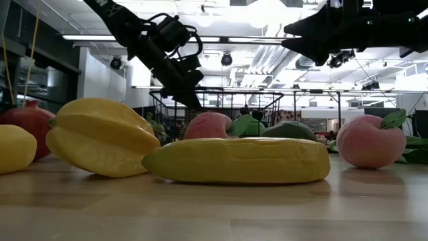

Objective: Build produce basket
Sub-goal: Put the pear into the black wire basket

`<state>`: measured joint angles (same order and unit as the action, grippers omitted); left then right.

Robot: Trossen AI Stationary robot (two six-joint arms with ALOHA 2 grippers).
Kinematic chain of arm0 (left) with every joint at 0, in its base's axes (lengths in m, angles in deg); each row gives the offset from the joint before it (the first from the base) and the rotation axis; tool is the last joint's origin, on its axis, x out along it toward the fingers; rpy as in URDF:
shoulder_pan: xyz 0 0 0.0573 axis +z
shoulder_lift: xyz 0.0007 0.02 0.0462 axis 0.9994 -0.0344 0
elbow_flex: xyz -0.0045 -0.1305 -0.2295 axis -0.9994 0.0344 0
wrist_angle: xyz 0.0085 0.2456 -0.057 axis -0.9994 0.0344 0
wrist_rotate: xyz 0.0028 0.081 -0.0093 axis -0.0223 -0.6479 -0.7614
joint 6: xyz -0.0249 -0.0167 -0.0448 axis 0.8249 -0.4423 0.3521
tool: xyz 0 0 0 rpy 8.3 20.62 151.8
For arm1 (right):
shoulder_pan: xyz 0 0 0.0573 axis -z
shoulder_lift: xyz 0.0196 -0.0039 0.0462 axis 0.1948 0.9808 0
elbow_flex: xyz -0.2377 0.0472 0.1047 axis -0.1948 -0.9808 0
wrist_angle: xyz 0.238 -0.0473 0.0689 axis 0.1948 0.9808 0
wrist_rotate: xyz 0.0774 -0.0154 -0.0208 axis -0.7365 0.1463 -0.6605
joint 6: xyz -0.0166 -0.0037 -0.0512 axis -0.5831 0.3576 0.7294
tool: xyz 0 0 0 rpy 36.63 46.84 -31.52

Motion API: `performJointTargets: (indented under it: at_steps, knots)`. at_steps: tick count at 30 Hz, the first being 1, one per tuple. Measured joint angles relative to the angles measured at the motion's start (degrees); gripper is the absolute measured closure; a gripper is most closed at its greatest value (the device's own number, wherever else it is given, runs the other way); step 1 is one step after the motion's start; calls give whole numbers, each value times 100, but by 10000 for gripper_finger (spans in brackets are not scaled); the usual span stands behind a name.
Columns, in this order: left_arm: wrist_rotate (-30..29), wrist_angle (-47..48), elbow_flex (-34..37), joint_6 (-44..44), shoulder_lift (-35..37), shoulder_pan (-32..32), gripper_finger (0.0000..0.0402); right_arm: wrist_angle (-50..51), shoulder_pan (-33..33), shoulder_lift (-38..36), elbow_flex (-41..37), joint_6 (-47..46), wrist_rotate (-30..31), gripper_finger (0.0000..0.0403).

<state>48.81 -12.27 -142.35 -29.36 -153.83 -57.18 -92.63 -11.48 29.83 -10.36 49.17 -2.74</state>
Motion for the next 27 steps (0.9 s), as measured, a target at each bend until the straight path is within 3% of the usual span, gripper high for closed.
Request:
performJointTargets:
  at_steps: [6, 14, 27]
  knots:
    - [-128, 140, 12, -11, 255, 0, 379, 10, 0, 1, 0, 0, 2, 167]
    - [-306, 605, 12, -7, 434, 0, 396, 9, 0, 0, 0, 0, 4, 167]
    - [-542, 800, 13, -24, 434, 0, 336, 9, 0, 0, 0, -5, 4, 167]
